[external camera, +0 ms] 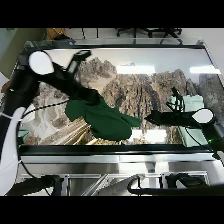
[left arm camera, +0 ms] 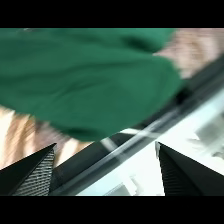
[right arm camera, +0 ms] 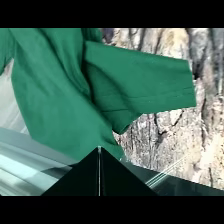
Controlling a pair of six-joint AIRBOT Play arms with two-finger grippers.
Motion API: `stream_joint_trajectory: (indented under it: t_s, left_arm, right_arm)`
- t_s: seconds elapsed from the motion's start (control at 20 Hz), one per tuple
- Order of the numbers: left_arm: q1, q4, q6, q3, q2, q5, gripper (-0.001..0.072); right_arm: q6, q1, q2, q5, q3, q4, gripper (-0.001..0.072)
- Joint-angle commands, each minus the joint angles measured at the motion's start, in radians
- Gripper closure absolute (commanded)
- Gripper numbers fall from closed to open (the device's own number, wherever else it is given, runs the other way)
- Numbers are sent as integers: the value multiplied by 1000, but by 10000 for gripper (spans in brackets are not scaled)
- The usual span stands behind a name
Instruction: Fold the shirts.
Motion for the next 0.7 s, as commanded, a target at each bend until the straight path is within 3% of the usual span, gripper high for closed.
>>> stream_joint_trajectory:
  t_s: [0.0,0.05,0.1,0.2,0.3,0.45,0.55,0.65]
  left_arm:
    - [152,67,-8,-192,87,54,9]
    - [208,67,-6,-292,105,106,9]
    - [256,63,10,-379,108,155,10]
    - [353,39,42,-526,80,257,10]
    - [437,-96,133,-599,14,344,9]
    - [529,-322,295,-626,-113,455,9]
    - [557,-316,336,-589,-195,488,9]
    - [594,-318,341,-525,-276,470,10]
  right_arm:
    - [-5,0,-8,11,0,10,509]
    - [-13,0,-19,17,0,11,249]
    - [-12,1,-35,40,0,11,175]
    - [-13,23,-72,88,-7,11,214]
    - [-11,82,-99,72,-35,11,213]
    - [-10,191,-154,-43,-75,27,211]
    - [-11,260,-219,-151,-77,53,204]
    - [-11,310,-296,-213,-77,88,51]
